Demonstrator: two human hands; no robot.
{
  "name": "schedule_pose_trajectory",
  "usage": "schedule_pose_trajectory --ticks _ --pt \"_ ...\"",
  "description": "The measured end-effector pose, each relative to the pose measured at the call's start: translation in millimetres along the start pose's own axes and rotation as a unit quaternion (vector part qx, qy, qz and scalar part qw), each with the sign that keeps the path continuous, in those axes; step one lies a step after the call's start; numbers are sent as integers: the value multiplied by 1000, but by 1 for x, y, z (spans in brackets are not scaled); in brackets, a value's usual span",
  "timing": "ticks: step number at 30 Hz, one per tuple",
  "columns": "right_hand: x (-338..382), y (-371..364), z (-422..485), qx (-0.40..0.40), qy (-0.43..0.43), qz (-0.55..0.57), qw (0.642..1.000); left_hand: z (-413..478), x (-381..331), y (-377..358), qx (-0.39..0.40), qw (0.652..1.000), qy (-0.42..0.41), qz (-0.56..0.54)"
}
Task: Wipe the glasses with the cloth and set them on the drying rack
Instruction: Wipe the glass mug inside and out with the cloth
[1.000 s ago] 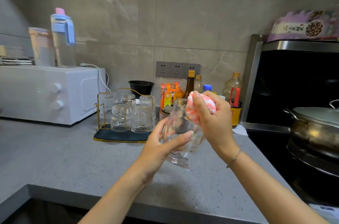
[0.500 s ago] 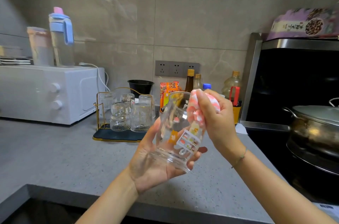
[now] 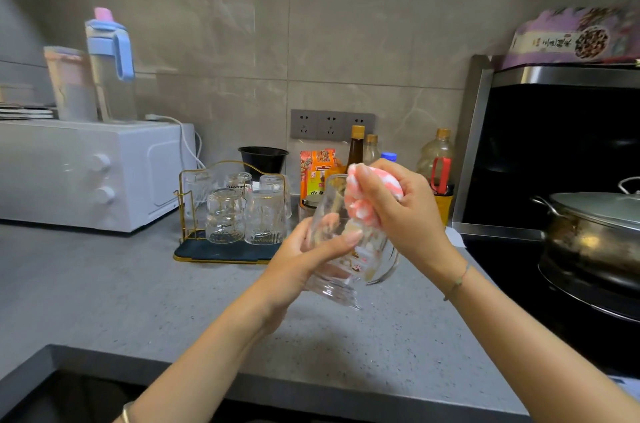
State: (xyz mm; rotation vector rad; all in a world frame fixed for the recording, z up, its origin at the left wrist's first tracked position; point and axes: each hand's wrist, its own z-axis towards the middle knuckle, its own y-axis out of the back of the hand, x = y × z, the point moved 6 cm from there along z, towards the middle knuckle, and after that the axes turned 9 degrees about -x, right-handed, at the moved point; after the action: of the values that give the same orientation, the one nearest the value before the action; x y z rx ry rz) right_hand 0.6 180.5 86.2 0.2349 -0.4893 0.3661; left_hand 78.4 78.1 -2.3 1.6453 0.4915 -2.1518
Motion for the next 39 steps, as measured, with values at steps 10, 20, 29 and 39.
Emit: schedule_pose_trajectory --ticks 10,20,29,39 --pt "1 -7 -5 201 -141 122 962 -11 15 3 101 945 148 -275" --pt "-7 -6 -2 114 -107 25 987 -9 -15 7 95 993 62 41" --pt "0 -14 -2 178 -171 133 960 -4 -21 13 88 996 24 -18" --pt "-36 -21 -26 141 -246 164 945 -8 13 18 135 913 187 -336"
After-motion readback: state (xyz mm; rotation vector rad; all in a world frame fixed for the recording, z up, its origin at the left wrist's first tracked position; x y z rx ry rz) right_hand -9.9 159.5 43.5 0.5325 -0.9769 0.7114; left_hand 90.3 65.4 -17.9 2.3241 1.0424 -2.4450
